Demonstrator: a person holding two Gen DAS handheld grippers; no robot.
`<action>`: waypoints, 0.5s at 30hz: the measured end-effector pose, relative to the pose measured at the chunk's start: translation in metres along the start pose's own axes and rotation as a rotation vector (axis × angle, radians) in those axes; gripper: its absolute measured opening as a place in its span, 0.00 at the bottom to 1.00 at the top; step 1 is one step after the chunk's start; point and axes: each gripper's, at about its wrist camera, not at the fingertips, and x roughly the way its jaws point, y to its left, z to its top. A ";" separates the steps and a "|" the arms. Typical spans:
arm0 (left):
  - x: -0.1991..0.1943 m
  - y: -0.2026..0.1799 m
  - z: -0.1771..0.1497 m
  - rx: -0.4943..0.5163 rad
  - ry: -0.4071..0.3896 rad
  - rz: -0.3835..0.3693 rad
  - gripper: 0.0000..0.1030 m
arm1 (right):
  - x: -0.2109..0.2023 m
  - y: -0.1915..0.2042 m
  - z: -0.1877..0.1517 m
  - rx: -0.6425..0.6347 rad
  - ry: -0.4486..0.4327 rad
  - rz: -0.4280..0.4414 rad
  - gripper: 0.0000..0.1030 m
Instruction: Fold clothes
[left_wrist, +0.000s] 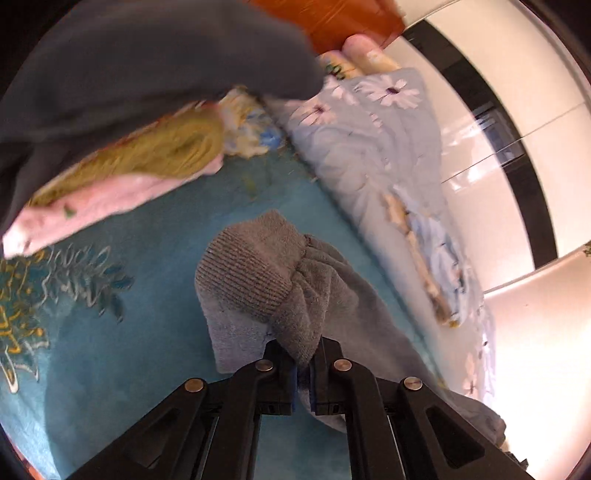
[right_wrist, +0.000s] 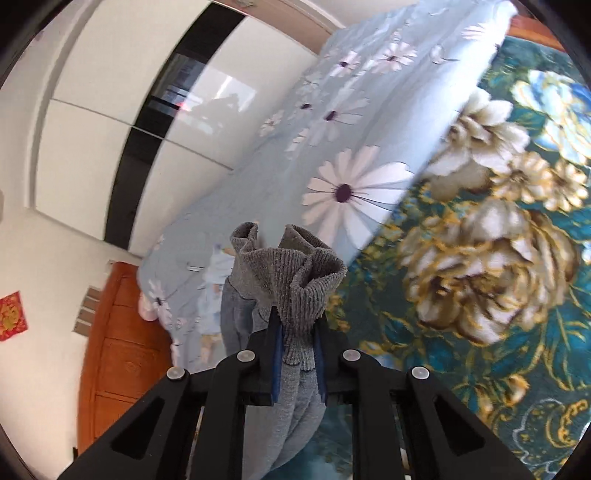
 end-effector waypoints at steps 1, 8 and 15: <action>0.009 0.015 -0.007 -0.062 0.029 0.001 0.04 | 0.007 -0.026 -0.008 0.069 0.014 -0.058 0.15; 0.008 0.033 -0.018 -0.137 0.022 -0.017 0.07 | 0.012 -0.109 -0.049 0.270 0.032 -0.263 0.14; -0.007 0.076 -0.020 -0.392 -0.011 -0.126 0.28 | 0.008 -0.104 -0.049 0.242 0.043 -0.328 0.14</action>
